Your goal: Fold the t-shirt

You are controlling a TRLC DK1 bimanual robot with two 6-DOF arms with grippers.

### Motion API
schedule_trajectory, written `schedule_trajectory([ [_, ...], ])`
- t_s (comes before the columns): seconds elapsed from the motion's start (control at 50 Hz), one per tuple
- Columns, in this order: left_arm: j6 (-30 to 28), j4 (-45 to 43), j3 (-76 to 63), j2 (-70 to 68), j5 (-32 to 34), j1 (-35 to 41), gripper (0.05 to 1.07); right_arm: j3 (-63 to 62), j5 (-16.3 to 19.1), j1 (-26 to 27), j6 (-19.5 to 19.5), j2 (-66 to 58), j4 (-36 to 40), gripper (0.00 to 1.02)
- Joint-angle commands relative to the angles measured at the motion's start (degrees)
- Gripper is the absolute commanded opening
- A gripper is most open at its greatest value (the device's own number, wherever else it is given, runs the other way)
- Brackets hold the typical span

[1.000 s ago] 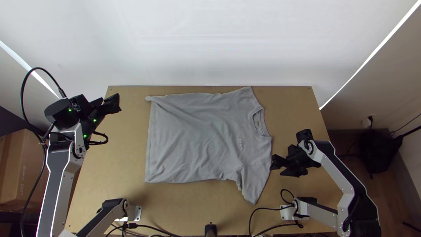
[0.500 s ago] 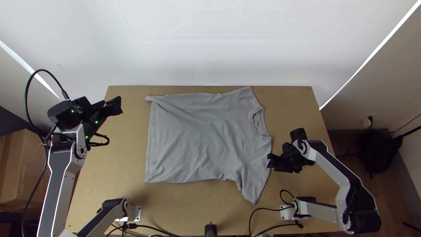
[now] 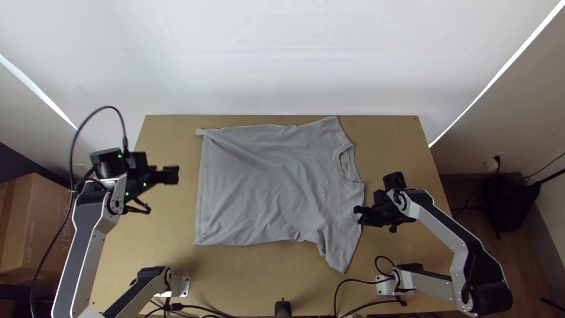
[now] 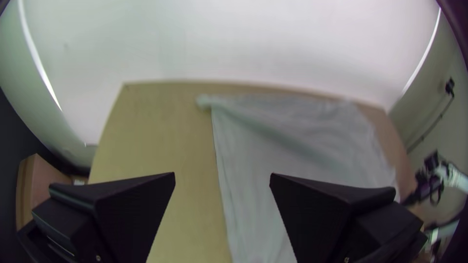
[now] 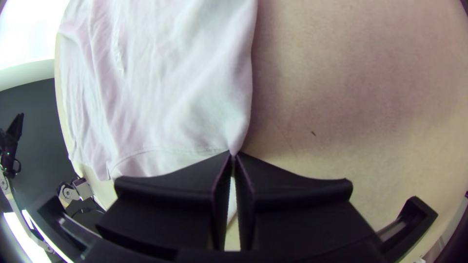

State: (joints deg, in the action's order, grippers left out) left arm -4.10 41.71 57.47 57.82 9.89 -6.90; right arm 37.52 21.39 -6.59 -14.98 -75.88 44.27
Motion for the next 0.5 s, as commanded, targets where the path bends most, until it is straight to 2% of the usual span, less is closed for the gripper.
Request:
schedule_trajectory([
  [0.0, -8.91, 8.30, -3.42, -1.31, 1.01, 1.45, 1.03, -1.75, -0.82, 0.00, -1.10, 2.31, 0.03, 0.02],
  [0.06, -14.71, 12.25, -6.58, -2.36, 1.01, 2.06, 1.03, -1.83, -0.91, 0.09, -1.10, 2.75, 0.03, 0.02],
  [0.18, -21.21, 19.11, -10.45, -4.65, 0.92, 3.91, 1.03, -2.19, -1.08, 0.09, -1.10, 3.37, 0.03, 0.02],
  [0.3, -23.32, 25.79, -12.30, -4.30, 0.83, 8.39, 1.02, -2.27, -1.17, 0.09, -1.01, 4.07, 0.03, 0.02],
  [0.48, -23.59, 28.51, -15.55, -1.22, 0.83, 10.59, 1.01, -2.36, -1.17, 0.17, -1.01, 5.21, 0.11, 0.02],
])
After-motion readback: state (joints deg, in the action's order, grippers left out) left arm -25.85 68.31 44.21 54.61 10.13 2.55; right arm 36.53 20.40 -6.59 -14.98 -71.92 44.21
